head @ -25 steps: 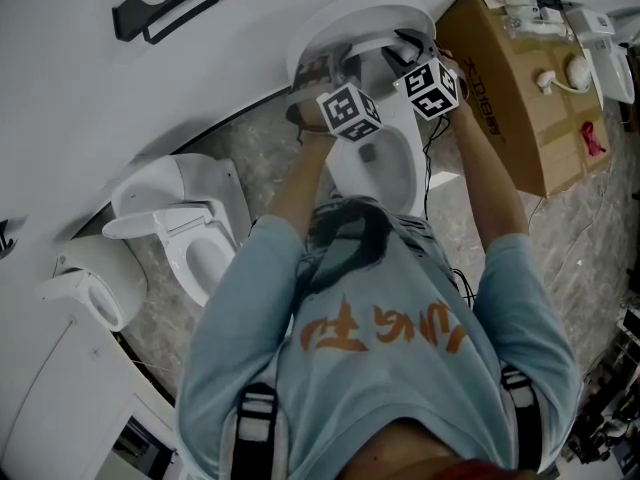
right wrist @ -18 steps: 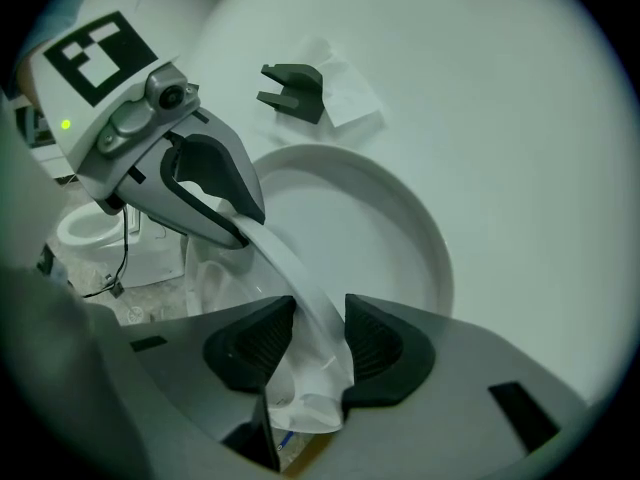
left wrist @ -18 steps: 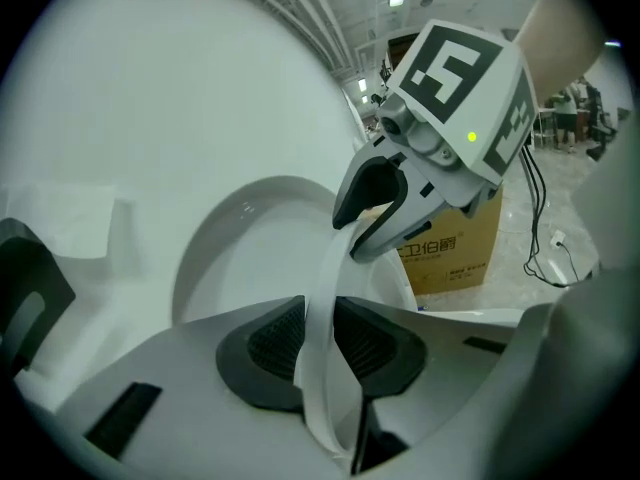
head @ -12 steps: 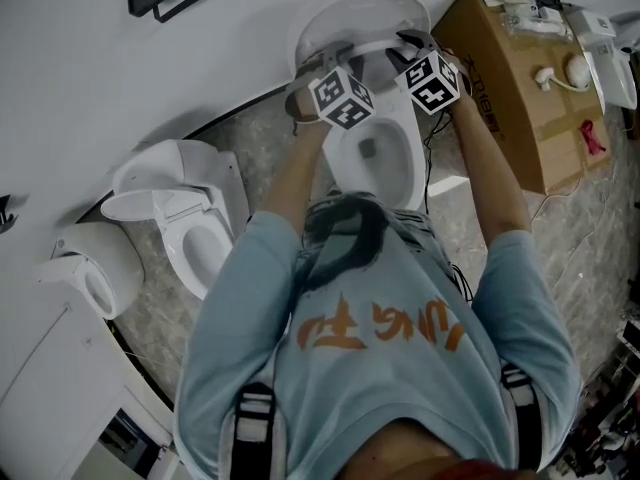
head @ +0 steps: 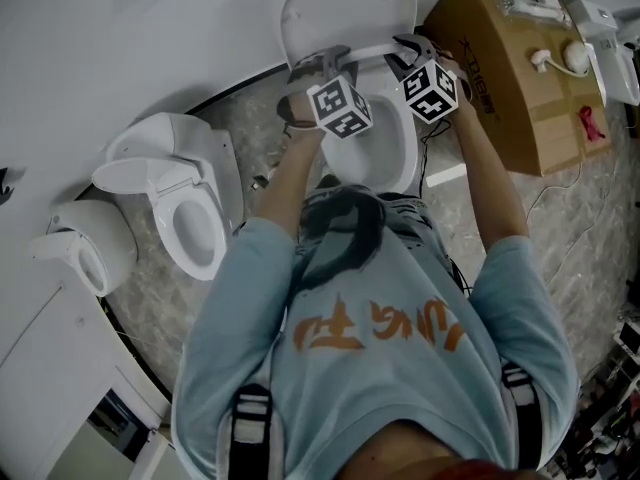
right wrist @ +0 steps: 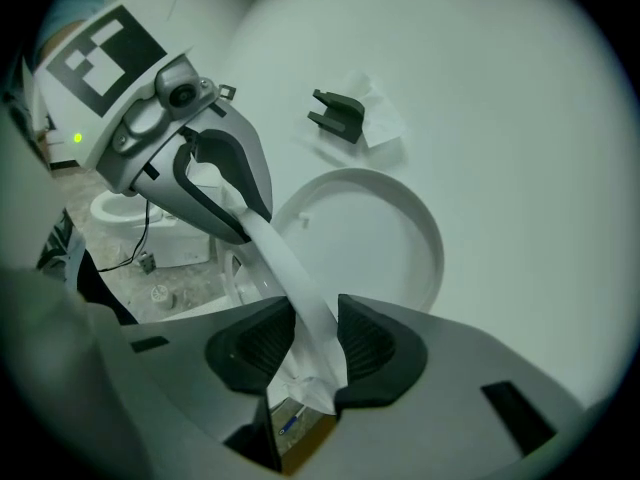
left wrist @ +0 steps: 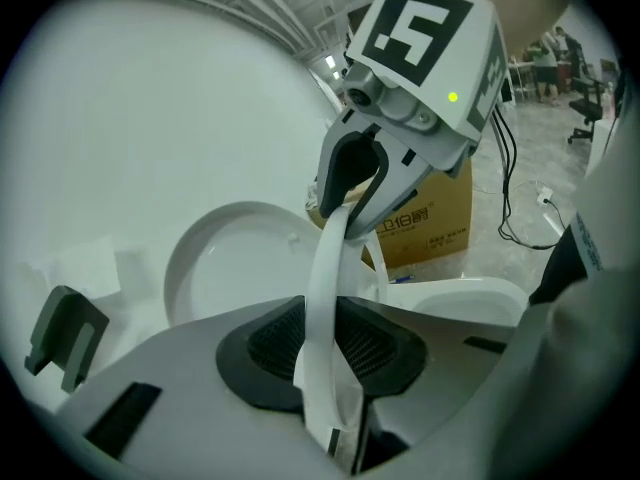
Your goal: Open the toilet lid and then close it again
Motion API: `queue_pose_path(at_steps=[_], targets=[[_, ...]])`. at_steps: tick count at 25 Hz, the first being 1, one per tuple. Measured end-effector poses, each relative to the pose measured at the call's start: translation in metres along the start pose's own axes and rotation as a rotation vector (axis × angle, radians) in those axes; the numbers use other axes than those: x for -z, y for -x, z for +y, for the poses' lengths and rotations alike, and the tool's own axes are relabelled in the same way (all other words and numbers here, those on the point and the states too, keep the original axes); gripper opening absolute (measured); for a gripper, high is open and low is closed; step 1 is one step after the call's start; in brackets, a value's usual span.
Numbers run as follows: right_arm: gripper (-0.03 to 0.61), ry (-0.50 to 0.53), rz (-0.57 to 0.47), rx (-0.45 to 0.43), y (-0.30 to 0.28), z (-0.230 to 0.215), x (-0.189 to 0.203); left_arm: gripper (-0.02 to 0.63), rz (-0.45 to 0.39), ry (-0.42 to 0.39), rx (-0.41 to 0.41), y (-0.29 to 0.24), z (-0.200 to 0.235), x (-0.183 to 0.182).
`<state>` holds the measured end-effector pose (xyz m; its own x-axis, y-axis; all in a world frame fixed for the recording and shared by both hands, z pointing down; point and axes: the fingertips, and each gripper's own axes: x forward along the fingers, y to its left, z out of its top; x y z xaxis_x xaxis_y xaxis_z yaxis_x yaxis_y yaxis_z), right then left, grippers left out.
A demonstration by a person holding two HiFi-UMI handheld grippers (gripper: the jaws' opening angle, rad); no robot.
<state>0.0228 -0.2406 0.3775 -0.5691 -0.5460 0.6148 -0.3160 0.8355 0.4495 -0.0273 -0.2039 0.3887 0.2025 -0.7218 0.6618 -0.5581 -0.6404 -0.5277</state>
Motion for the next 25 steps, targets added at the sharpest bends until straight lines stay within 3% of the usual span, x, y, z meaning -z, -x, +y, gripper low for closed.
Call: queue_pose_path(at_steps=[11,16,20,25], targets=[[0.150,0.153,0.019,-0.131,0.061,0.085,0.052,0.124,0.101,0.028,0.054,0.039,-0.106,0.005],[0.158,0.193,0.009,-0.166,0.087,0.130,0.083,0.123,0.158,-0.065,0.094,0.053,-0.166,0.014],[0.170,0.190,-0.005,-0.182,0.096,0.153,0.105,0.127,0.188,-0.073,0.118,0.051,-0.200,0.021],[0.175,0.213,0.001,-0.230,0.103,0.197,0.135,0.147,0.232,-0.045,0.226,0.052,-0.251,0.040]])
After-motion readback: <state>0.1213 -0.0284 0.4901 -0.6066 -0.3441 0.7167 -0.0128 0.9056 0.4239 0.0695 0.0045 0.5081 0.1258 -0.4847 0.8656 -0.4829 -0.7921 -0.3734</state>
